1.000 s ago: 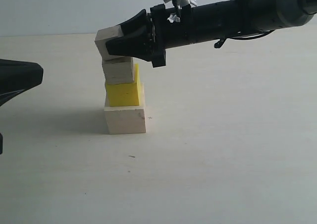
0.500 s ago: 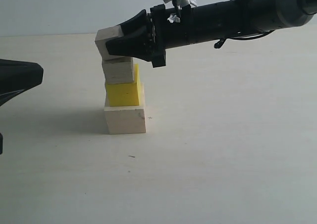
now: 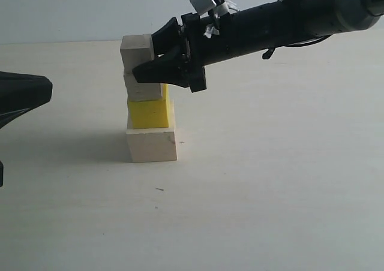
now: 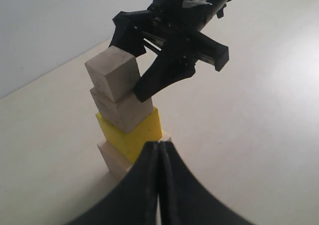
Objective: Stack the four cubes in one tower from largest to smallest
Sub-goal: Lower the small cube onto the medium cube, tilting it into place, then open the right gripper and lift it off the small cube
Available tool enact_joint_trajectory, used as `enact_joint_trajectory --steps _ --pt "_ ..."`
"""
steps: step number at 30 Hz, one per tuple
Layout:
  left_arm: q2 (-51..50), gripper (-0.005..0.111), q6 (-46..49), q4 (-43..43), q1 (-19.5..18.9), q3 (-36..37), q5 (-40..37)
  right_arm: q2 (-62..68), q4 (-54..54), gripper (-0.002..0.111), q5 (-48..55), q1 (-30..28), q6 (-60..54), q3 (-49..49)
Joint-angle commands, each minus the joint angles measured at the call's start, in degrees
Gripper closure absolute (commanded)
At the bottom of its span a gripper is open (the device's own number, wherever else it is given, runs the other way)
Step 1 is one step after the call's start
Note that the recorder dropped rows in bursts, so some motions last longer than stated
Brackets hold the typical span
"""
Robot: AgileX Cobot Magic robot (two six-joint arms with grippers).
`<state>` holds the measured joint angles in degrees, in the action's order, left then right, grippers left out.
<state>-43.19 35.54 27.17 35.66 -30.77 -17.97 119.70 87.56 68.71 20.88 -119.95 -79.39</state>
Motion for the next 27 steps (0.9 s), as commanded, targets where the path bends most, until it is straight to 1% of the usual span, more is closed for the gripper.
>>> enact_joint_trajectory --steps 1,14,21,23,25,27 --pt "0.42 0.107 -0.43 -0.06 0.31 0.06 0.62 0.15 -1.41 0.040 -0.97 0.14 -0.40 0.16" --pt "0.42 0.107 -0.43 -0.06 0.31 0.06 0.62 0.02 -0.64 0.041 0.73 0.14 1.31 0.16" --pt "0.42 0.107 -0.43 -0.06 0.31 0.06 0.62 -4.11 -0.64 0.041 0.86 0.14 4.20 0.16" --pt "0.42 0.107 -0.43 -0.06 0.31 0.06 0.73 -4.96 -0.64 0.041 -0.21 0.14 4.76 0.16" --pt "0.42 0.107 -0.43 -0.06 0.31 0.06 0.73 -5.78 -0.64 0.041 -4.04 0.14 5.03 0.16" --pt "0.42 0.107 -0.43 -0.06 0.31 0.06 0.73 -6.70 -0.64 0.041 -5.81 0.14 7.60 0.16"
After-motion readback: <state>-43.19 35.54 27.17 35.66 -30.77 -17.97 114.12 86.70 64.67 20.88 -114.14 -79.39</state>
